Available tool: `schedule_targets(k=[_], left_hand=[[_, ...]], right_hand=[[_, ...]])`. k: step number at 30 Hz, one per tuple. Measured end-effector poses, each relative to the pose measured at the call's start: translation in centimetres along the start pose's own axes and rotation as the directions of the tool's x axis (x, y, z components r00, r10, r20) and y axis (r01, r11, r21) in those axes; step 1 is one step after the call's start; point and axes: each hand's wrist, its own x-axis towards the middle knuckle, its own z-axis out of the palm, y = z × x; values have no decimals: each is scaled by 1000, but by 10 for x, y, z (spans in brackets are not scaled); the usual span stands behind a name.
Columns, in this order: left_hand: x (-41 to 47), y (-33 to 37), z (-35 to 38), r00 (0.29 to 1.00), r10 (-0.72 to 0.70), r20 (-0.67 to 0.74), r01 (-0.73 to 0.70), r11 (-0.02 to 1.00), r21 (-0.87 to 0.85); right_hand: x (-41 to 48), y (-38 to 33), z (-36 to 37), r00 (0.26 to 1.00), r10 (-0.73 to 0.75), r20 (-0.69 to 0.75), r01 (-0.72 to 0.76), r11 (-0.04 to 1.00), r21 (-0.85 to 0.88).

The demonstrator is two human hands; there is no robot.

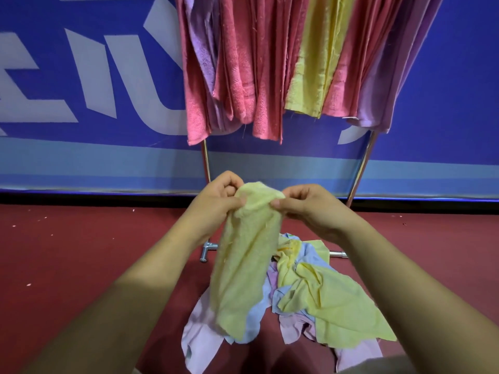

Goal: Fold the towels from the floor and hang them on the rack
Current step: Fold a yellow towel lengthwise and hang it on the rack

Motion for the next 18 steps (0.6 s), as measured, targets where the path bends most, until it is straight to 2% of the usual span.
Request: schedule_targets(k=[2, 4, 9, 12, 15, 18], left_hand=[[-1, 3, 2, 996, 4, 90, -7, 999, 38], [-1, 4, 6, 990, -5, 143, -2, 999, 51], [3, 7, 11, 995, 96, 11, -96, 970, 225], [3, 10, 12, 986, 166, -25, -154, 957, 247], [5, 11, 11, 968, 212, -132, -184, 963, 196], [9, 14, -1, 928, 241, -283, -195, 964, 182]], right_hand=[[0, -6, 0, 998, -63, 25, 60, 994, 96], [-1, -10, 3, 993, -98, 63, 91, 991, 101], [-6, -10, 4, 991, -106, 76, 109, 993, -46], [-7, -9, 2, 992, -31, 120, 51, 985, -166], [-3, 2, 0, 976, 112, 188, -2, 863, -505], [1, 20, -12, 948, 292, 124, -108, 665, -739]])
